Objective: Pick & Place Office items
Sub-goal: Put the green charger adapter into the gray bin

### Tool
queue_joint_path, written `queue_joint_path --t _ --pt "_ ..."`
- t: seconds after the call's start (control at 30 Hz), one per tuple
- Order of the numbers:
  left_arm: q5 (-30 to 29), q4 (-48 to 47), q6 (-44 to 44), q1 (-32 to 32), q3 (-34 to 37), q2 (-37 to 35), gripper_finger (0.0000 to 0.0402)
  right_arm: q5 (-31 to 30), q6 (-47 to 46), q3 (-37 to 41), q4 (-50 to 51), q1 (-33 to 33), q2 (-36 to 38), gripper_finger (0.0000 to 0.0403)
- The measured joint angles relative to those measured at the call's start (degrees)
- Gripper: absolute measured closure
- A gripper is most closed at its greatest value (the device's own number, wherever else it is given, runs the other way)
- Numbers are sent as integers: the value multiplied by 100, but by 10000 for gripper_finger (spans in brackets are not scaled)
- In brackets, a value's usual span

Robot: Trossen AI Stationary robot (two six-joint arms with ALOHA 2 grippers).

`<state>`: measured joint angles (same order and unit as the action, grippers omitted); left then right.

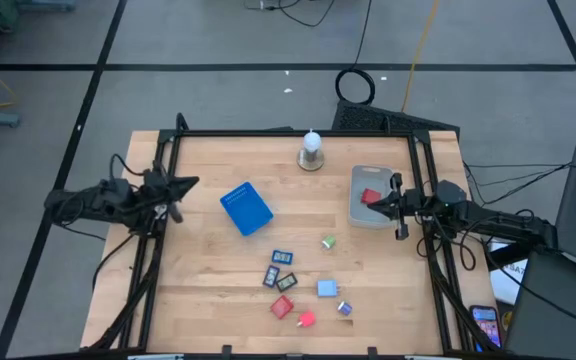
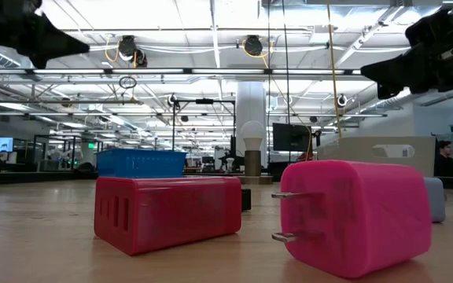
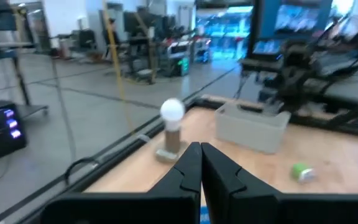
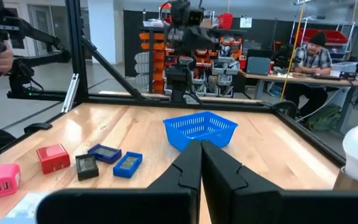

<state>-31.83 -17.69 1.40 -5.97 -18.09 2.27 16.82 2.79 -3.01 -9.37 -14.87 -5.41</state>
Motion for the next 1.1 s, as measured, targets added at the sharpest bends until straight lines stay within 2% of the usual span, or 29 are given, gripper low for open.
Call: queue_joint_path --t 0.17,0.33,0.5,0.63,0.77,0.93,1.1 --pt "412 622 -87 623 257 330 400 23 6 0 -71 0 0 399" --pt "810 708 28 1322 284 390 400 173 6 0 -65 0 0 399" --pt "1753 712 38 1787 284 117 400 295 81 0 -65 0 0 399" --pt "2373 665 -1 1889 284 60 401 295 149 0 -65 0 0 399" --pt "2545 511 -45 1892 284 70 398 293 206 0 -62 0 0 399" --pt "2557 317 90 1892 284 71 383 291 111 0 -65 0 -101 399" --pt "2557 326 215 1892 284 71 386 263 74 0 -271 0 -303 399"
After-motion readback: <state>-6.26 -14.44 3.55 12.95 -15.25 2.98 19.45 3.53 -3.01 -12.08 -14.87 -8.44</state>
